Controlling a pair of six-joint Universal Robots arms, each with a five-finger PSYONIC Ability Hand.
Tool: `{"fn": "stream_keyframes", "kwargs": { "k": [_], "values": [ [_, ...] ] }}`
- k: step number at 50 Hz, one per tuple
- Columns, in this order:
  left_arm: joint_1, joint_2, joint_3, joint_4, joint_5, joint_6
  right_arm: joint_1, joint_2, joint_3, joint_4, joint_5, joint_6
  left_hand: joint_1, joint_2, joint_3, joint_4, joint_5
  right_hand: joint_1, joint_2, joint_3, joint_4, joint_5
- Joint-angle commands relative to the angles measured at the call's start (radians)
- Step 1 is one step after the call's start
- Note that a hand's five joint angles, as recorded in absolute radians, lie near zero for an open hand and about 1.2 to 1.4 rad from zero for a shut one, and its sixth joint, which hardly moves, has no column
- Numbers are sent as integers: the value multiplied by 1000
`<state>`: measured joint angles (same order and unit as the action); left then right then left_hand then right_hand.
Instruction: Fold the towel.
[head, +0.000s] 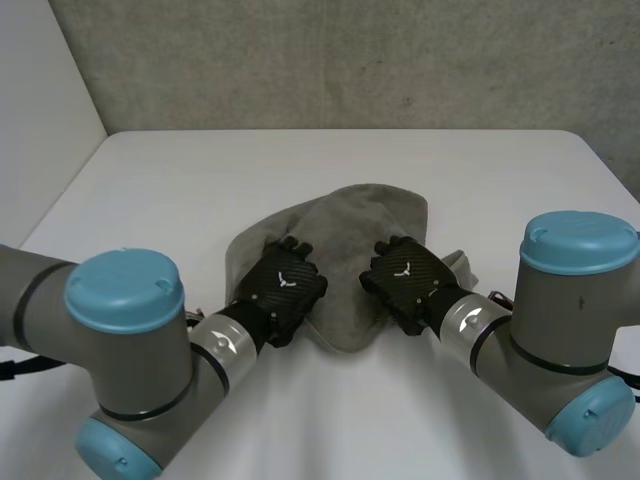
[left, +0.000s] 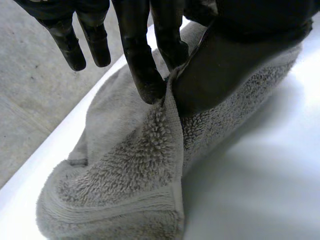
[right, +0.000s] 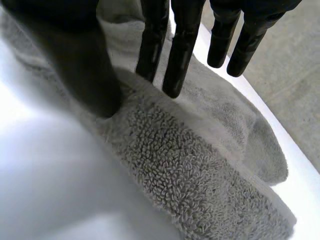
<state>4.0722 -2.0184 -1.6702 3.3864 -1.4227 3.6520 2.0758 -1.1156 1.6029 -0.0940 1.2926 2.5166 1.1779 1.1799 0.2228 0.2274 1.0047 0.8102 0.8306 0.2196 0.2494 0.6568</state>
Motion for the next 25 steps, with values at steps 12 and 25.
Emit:
{"fn": "stream_keyframes", "kwargs": {
  "k": [12,25],
  "values": [
    [-3,33,-8,45,-205,-7,-26,-49,-18,2,24,192,-512,-514,-48,-53,-514,-636,-656,-45,-75,-657],
    [-10,38,-37,57,-246,-33,-146,-59,-32,16,10,88,-515,-517,-48,-53,-517,-636,-656,-45,-75,-657]
  ]
}}
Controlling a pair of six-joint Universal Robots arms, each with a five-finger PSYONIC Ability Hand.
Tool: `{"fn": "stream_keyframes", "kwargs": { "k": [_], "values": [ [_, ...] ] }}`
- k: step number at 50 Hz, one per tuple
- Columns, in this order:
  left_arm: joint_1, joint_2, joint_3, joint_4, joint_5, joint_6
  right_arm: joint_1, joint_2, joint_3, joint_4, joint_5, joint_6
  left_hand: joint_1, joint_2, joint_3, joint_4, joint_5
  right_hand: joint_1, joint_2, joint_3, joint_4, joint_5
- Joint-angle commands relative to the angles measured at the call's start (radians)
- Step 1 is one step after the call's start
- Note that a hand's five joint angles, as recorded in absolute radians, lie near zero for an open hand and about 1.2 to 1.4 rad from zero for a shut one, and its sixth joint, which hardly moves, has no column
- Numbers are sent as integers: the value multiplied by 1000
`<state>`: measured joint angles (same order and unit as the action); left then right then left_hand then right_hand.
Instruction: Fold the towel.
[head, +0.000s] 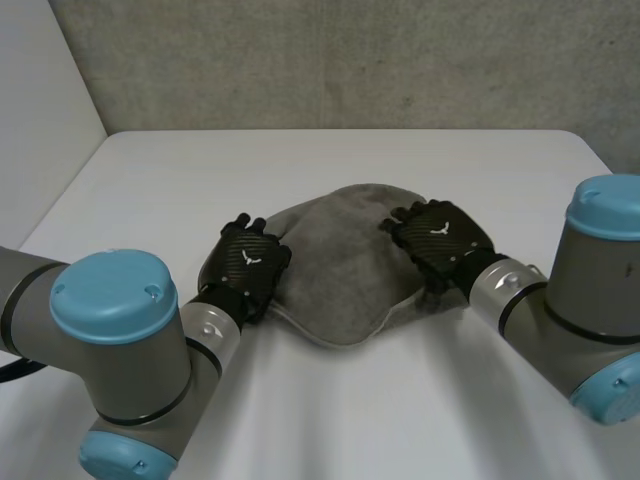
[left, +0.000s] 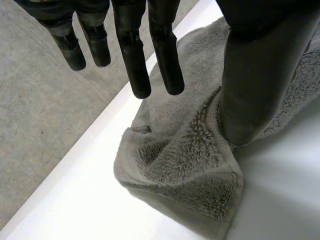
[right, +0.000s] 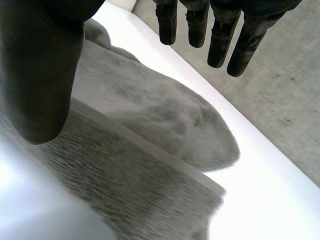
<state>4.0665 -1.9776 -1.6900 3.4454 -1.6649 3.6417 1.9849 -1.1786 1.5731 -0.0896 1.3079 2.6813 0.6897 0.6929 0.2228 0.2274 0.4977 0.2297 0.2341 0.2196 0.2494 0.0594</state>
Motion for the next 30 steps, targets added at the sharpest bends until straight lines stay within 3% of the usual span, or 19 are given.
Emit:
{"fn": "stream_keyframes", "kwargs": {
  "k": [1,10,18,20,21,23,24,26,30],
  "values": [
    [-4,-3,-19,-3,-6,-38,-70,4,-2,16,-6,-92,-27,-30,-48,-53,-10,-55,-60,-45,-75,-59],
    [-8,-4,-16,-12,-4,-147,-113,20,1,62,-30,-112,-24,-27,-48,-53,-7,-42,-46,-45,-75,-46],
    [5,-14,-10,-12,-6,-170,-143,66,-8,64,-101,-112,8,5,-48,-53,26,211,206,-45,-75,206],
    [12,-14,-10,-12,-6,-170,-147,86,-22,64,-117,-112,119,116,-48,-53,136,491,486,-45,-75,487],
    [12,-14,-10,-12,-6,-170,-147,86,-22,64,-118,-112,120,117,-48,-53,137,492,488,-45,-75,488],
    [31,-15,-10,-12,0,-170,-147,112,-45,70,-133,-113,322,318,-48,-53,339,852,847,-45,-75,848],
    [31,-15,-10,-12,1,-170,-147,112,-45,70,-133,-113,322,319,-48,-53,340,853,849,-45,-75,849],
    [48,-17,-8,-14,13,-166,-149,129,-71,103,-147,-113,678,675,-48,-53,696,1166,1161,-45,-75,1161],
    [61,-17,-3,-29,13,-164,-152,131,-105,177,-164,-115,707,703,-48,-53,724,1167,1162,-45,-75,1162]
  ]
}}
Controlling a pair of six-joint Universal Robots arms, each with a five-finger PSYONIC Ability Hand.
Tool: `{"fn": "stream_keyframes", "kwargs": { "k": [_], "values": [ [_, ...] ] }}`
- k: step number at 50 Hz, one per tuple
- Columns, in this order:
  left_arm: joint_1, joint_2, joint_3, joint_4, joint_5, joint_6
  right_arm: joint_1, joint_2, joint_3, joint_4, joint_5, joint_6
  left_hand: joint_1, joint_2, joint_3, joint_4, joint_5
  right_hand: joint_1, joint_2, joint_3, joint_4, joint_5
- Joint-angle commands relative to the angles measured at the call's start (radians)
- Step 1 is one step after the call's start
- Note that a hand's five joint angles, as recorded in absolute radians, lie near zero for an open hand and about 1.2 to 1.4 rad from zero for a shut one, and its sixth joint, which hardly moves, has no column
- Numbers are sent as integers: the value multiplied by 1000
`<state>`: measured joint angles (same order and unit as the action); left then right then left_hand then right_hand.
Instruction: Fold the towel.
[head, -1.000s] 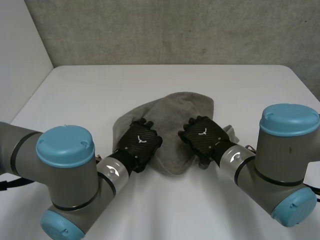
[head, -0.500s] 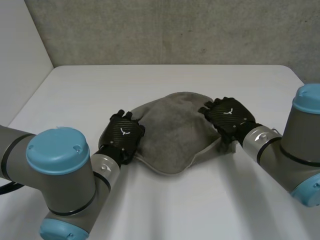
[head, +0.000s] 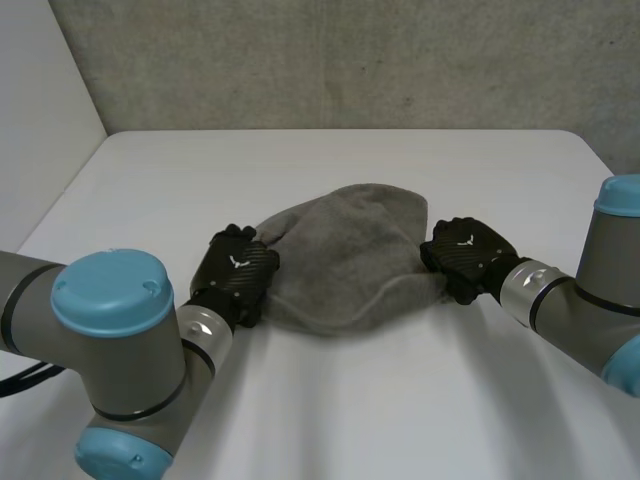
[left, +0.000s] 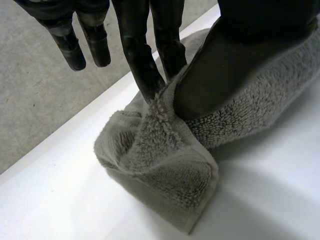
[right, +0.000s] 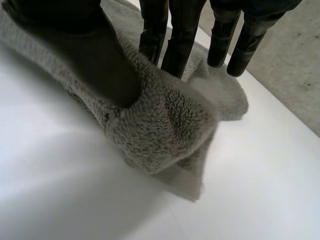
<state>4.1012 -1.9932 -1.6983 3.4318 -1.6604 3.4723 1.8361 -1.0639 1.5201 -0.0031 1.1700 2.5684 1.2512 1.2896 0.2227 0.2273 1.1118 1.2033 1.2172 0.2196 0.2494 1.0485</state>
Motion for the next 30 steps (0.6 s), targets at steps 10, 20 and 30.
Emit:
{"fn": "stream_keyframes", "kwargs": {
  "k": [10,20,30],
  "values": [
    [70,120,23,-179,114,24,-92,-132,-101,356,-200,-23,145,107,-48,-53,110,193,179,-45,-75,173],
    [137,15,248,-230,179,73,-75,28,-331,424,-164,-221,145,107,-48,-53,110,193,179,-45,-75,173],
    [166,-101,722,-56,162,18,23,43,-696,-185,184,-38,145,107,-48,-53,110,193,179,-45,-75,173]
  ]
}}
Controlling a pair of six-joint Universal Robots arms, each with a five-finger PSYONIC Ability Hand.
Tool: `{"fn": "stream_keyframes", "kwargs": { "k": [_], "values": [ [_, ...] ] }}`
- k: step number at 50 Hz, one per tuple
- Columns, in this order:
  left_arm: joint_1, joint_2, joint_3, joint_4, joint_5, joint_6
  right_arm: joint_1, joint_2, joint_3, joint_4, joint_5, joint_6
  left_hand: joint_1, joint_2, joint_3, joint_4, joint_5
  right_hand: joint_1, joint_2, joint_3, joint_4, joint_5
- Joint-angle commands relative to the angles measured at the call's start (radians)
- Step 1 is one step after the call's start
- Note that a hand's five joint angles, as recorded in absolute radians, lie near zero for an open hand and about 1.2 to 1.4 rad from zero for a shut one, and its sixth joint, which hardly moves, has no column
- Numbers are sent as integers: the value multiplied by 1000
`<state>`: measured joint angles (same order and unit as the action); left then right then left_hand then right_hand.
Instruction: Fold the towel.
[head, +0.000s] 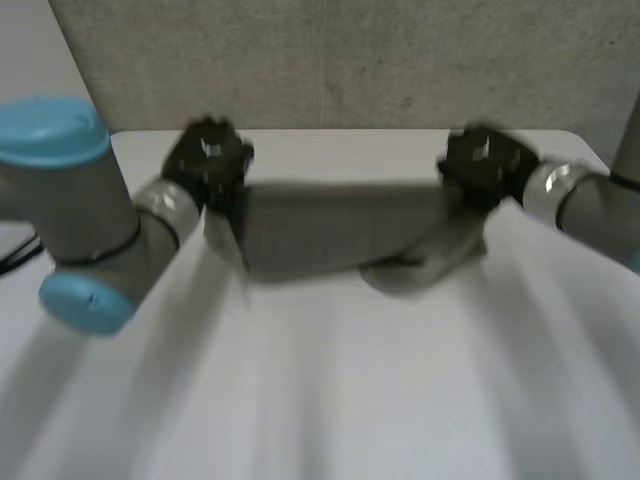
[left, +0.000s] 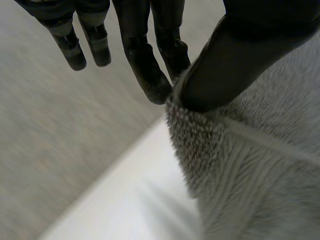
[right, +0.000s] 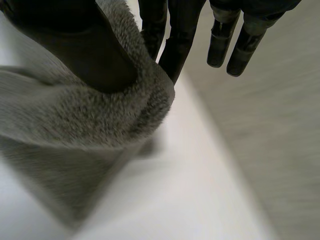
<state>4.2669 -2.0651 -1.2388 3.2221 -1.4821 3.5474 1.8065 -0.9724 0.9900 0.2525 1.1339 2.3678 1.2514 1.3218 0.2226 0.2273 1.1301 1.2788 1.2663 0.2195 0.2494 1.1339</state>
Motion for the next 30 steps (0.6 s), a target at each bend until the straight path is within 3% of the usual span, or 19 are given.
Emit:
{"fn": "stream_keyframes", "kwargs": {
  "k": [1,3,4,6,15,20,26,30],
  "values": [
    [1,-29,263,154,-17,-58,53,-49,-166,-441,221,163,145,74,-48,-53,92,118,130,-45,-75,88],
    [1,55,295,243,-41,-96,42,-180,-131,-569,256,285,145,74,-48,-53,92,118,130,-45,-75,88],
    [1,56,295,243,-41,-96,42,-181,-131,-570,256,286,145,74,-48,-53,92,118,130,-45,-75,88],
    [10,158,285,292,-38,-119,36,-267,-81,-582,212,378,145,74,-48,-53,92,118,130,-45,-75,88],
    [50,192,134,298,62,-114,28,-272,93,-486,49,387,145,74,-48,-53,92,118,130,-45,-75,88],
    [83,178,-110,305,135,-84,33,-250,272,-417,26,247,145,74,-48,-53,92,118,130,-45,-75,88],
    [110,146,-309,305,147,-22,39,-238,450,-400,27,79,145,74,-48,-53,92,118,130,-45,-75,88],
    [107,62,-463,309,149,79,39,-181,579,-397,32,-28,145,74,-48,-53,92,118,130,-45,-75,88]
  ]
}}
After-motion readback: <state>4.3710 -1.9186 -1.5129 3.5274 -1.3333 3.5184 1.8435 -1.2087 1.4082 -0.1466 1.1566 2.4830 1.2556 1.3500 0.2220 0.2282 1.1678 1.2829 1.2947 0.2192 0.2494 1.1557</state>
